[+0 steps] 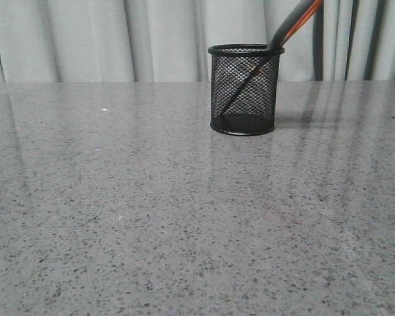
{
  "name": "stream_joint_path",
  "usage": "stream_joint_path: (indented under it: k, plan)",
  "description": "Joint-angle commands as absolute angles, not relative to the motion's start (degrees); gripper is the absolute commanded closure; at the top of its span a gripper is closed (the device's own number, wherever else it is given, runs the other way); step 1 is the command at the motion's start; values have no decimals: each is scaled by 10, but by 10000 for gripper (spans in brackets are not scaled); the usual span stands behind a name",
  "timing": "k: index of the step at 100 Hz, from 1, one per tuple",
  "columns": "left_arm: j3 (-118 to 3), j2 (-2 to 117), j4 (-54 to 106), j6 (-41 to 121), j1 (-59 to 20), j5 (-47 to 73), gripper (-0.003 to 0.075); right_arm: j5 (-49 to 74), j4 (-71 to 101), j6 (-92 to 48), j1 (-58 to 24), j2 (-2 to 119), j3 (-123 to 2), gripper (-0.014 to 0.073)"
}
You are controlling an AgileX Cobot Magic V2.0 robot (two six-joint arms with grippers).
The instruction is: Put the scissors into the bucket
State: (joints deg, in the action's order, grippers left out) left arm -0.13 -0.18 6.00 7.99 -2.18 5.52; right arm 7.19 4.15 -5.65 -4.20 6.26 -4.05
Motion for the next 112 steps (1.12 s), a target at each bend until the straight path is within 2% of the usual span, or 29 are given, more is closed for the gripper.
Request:
stream_joint_path:
  k: [1,10,33,112]
  plan:
    - [15,-17,65,74,-20,10,741,24,33,-51,-22,24,-23,659]
    - [15,-17,65,74,-20,10,741,23,33,-51,-13,-21,13,659]
    - [15,-16,65,74,-20,10,741,72,18,-48,-13,-18,16,659]
    - [15,-16,65,74,-20,10,741,71,10,-48,-13,-18,16,659]
